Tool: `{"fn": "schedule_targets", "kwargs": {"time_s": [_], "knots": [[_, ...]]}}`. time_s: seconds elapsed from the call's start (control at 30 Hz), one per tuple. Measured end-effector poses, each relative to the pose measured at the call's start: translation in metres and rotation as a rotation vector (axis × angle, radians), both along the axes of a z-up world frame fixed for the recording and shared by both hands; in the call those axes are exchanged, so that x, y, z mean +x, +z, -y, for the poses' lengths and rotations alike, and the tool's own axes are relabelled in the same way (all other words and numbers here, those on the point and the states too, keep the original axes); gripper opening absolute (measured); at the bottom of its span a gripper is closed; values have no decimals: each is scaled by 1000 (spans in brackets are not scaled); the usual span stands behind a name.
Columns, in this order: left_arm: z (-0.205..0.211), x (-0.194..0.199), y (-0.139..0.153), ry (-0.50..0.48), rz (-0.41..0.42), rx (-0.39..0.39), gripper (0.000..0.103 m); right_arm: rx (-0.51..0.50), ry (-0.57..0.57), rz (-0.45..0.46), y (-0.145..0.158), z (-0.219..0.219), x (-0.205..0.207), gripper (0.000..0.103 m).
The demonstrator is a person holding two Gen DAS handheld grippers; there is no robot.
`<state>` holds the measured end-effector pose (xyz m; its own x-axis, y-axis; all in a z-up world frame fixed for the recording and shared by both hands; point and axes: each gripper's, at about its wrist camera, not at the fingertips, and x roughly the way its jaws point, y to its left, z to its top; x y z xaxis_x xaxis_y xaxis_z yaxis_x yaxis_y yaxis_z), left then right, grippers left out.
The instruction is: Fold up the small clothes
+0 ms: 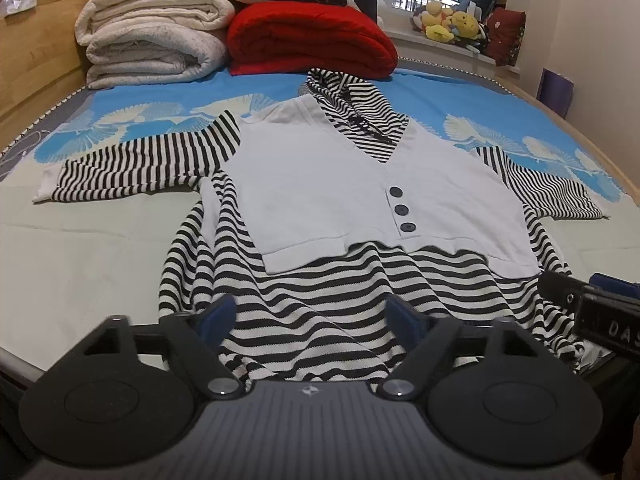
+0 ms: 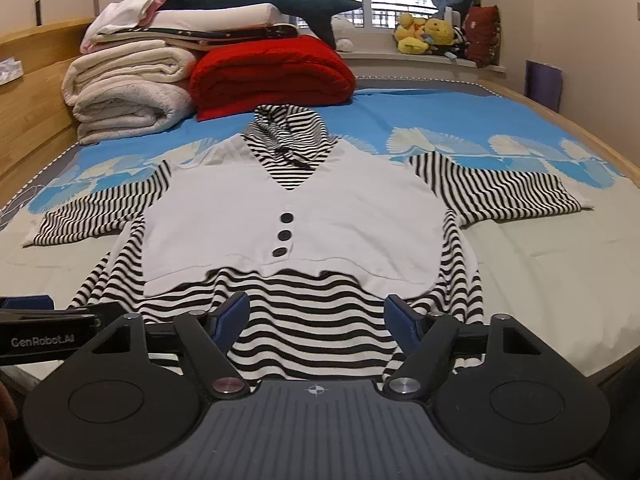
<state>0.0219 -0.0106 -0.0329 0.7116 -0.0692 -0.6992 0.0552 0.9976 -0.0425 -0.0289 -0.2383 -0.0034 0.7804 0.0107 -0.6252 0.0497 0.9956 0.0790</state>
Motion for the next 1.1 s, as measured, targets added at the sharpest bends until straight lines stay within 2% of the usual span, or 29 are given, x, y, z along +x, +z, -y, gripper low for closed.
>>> {"fn": "schedule_targets", "kwargs": {"time_s": [0.1,0.2,0.33,0.47,0.67,0.7,0.73,0.77,0.8,0.83,0.87,0.93,1.0,1.1], "knots": [[-2,3,-3,-14,-16,-25,62,1,-33,-10,-2,6,4,61],[-10,10,-6,3,-29,-36,61,-8,-82,-19,-7,13,12,52],[-33,31,-15,88,-67,-21,62,-16,-169,-48,-15,30,25,52],[-60,53,-34,193,-160,-12,70,-11,-261,-148,-33,52,39,54],[-84,66,-65,299,-278,-39,70,0,-399,-248,-59,81,46,55],[-89,66,-69,317,-297,-55,67,4,-417,-268,-64,84,47,55],[-94,64,-72,332,-314,-82,54,6,-435,-290,-69,87,46,55],[-99,61,-74,344,-321,-113,47,7,-451,-307,-72,90,46,53],[-101,58,-72,345,-315,-121,31,9,-468,-320,-74,93,45,43],[-100,56,-68,329,-306,-116,16,18,-481,-328,-75,96,43,24],[-97,54,-66,317,-298,-105,13,36,-489,-331,-76,100,42,14],[-90,48,-58,311,-272,-67,11,49,-521,-320,-74,106,39,3],[-90,43,-56,327,-278,-64,11,40,-551,-306,-70,110,36,3],[-90,44,-57,333,-285,-70,13,81,-539,-333,-73,112,37,3]]}}
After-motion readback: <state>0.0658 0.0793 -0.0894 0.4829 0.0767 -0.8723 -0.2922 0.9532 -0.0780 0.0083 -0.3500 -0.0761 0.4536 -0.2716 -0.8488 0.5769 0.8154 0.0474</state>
